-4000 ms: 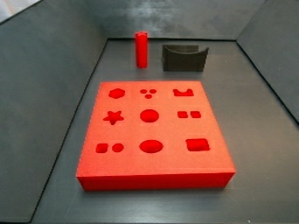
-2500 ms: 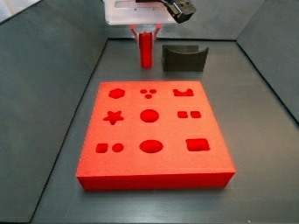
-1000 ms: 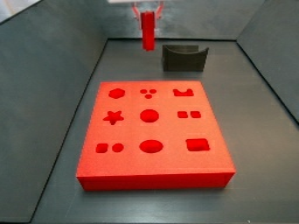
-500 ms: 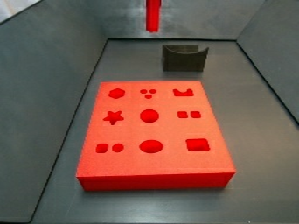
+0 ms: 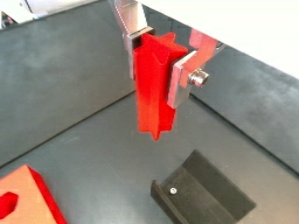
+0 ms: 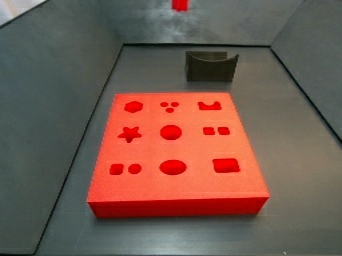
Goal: Pick up the star object. Move up. Move to above the board. Insert the star object.
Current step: Move to above the board.
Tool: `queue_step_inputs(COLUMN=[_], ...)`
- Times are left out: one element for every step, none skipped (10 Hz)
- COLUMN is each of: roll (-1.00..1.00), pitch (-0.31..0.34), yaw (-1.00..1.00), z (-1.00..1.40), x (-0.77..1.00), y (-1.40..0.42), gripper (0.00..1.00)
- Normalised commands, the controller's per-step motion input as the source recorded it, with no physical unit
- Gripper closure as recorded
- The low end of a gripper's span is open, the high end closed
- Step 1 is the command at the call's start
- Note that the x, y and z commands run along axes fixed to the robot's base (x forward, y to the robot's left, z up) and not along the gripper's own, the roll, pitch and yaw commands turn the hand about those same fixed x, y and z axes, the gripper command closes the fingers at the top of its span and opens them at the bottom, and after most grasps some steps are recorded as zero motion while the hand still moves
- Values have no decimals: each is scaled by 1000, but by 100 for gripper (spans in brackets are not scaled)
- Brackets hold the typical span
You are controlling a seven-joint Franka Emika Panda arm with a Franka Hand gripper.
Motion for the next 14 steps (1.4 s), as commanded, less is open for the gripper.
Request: queue_step_inputs(roll=[94,88,83,76,71,37,37,28,-2,-9,-14,-17,-7,1], pitch=[105,105,102,98,96,166,155,100,76,53,51,48,51,58], yaw=[31,33,34,34,34,-501,-488,-288,-164,-56,-40,-17,-7,1], z=[969,790,615,382,210,73,67,76,74,79,85,96,103,118], x=[102,77,54,35,28,-111,-109,-113,-110,-108,-109,-106,-105,-94], y=[-81,-59,-40,-24,-20,-1000,-1000,-1000,-1000,-1000,-1000,-1000,-1000,-1000], gripper=[100,100,100,100,100,100,100,100,100,100,100,100,100,100])
